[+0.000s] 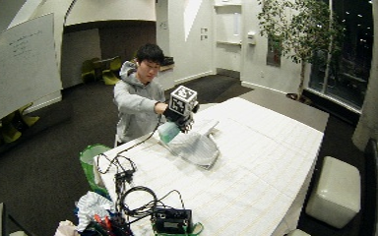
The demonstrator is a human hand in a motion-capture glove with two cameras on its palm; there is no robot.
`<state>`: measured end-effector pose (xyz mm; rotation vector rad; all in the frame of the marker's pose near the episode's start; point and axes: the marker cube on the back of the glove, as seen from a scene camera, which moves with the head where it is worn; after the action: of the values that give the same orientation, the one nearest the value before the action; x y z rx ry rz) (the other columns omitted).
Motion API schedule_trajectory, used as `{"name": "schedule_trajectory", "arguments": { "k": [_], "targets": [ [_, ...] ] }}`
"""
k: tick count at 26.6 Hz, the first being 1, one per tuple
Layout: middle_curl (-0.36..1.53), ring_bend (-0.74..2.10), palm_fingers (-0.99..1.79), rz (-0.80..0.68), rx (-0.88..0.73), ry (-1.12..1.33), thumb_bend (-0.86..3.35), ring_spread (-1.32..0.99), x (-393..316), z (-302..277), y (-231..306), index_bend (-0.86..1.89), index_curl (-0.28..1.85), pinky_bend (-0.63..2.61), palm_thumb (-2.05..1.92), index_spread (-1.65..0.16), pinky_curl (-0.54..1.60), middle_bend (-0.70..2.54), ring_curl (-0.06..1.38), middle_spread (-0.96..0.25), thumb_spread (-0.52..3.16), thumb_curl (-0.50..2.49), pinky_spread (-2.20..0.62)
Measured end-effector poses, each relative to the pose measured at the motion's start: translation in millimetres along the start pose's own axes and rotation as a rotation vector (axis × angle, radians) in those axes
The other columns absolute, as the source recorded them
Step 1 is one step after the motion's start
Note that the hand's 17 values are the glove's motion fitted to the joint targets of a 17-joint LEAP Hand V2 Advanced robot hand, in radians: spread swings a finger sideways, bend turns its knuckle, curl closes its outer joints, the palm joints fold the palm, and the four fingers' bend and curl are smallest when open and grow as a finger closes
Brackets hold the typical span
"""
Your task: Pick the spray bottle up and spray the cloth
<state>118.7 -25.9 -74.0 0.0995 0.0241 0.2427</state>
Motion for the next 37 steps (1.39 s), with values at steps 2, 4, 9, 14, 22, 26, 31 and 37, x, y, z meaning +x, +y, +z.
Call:
{"name": "schedule_trajectory", "arguments": {
  "k": [2,4,9,14,22,26,31,37],
  "targets": [
    [0.52,0.58,1.37,-0.001,0.007,0.004,-0.03,-0.14,-1,-5,2,0.53,0.57,0.28,1.00,-0.16,0.42,0.70,0.46,-0.03,-0.06,0.67,-0.24],
    [0.52,0.58,1.37,-0.005,0.009,0.003,-0.03,-0.14,-2,-5,2,0.53,0.57,0.28,1.00,-0.16,0.42,0.69,0.46,-0.03,-0.06,0.67,-0.24],
    [0.52,0.58,1.37,-0.010,-0.001,-0.029,-0.03,-0.14,-6,8,-4,0.53,0.57,0.28,1.00,-0.16,0.42,0.69,0.46,-0.03,-0.06,0.67,-0.24],
    [0.52,0.58,1.37,-0.064,0.037,-0.186,-0.03,-0.14,-22,15,-7,0.53,0.57,0.28,1.00,-0.16,0.42,0.69,0.46,-0.03,-0.06,0.67,-0.24],
    [0.52,0.58,1.36,-0.293,0.304,-0.681,-0.03,-0.14,-107,-18,-4,0.52,0.57,0.28,1.00,-0.16,0.42,0.69,0.47,-0.03,-0.06,0.67,-0.23],
    [0.52,0.58,1.36,-0.373,0.521,-0.940,-0.03,-0.14,-159,-31,-21,0.52,0.57,0.28,1.01,-0.16,0.42,0.69,0.47,-0.03,-0.06,0.67,-0.23],
    [0.52,0.57,1.34,-0.431,0.656,-1.188,-0.03,-0.14,-224,-9,-64,0.51,0.57,0.28,1.00,-0.16,0.43,0.69,0.46,-0.02,-0.05,0.67,-0.24],
    [0.51,0.56,1.33,-0.404,0.654,-1.275,-0.03,-0.14,-267,42,-118,0.50,0.57,0.27,1.00,-0.15,0.42,0.67,0.46,-0.01,-0.03,0.68,-0.24]
  ]
}}
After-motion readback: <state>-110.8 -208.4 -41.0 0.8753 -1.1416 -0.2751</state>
